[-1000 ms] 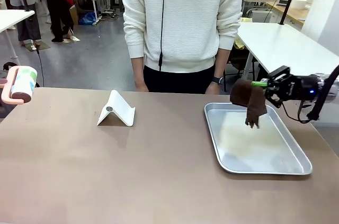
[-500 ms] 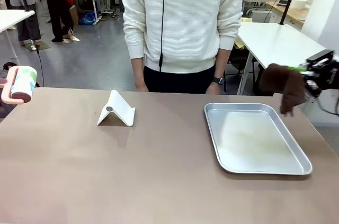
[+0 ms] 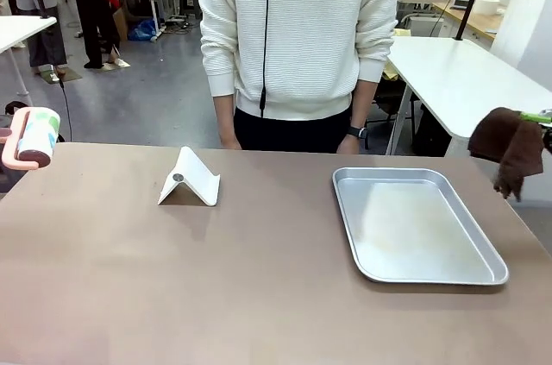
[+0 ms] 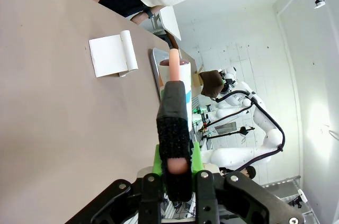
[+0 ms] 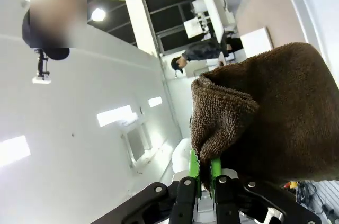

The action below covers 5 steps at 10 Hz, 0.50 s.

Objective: Clean the surface of the table.
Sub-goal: Clean the area not pointed to by the person.

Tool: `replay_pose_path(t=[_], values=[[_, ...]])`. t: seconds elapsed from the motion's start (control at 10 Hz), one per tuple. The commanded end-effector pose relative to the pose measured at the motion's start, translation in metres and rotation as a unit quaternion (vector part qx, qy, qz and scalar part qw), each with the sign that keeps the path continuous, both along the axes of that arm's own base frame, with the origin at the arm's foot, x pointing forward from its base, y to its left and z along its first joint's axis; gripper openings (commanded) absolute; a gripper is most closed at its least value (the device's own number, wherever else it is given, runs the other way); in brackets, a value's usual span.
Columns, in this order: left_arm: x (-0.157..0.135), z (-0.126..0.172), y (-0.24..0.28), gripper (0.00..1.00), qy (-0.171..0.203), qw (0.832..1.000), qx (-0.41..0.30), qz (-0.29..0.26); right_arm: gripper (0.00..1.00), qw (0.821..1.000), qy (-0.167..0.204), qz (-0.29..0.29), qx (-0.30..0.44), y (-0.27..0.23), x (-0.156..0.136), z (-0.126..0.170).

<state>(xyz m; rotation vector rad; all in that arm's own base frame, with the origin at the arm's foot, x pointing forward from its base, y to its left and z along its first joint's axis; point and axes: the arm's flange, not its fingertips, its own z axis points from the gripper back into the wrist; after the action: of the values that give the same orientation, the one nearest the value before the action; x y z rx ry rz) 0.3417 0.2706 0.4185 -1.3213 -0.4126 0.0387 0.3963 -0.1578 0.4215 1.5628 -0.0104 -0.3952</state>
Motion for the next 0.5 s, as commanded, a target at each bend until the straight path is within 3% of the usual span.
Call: replay_pose_path(t=[0.0, 0.4], values=[[0.001, 0.0049, -0.0015, 0.22, -0.003, 1.0, -0.006, 0.006, 0.09, 1.0, -0.013, 0.002, 0.002, 0.0038, 0.0078, -0.011], [0.001, 0.0049, -0.0015, 0.22, -0.003, 1.0, -0.006, 0.006, 0.09, 1.0, 0.003, 0.0, 0.0, -0.0003, 0.0025, -0.0104]])
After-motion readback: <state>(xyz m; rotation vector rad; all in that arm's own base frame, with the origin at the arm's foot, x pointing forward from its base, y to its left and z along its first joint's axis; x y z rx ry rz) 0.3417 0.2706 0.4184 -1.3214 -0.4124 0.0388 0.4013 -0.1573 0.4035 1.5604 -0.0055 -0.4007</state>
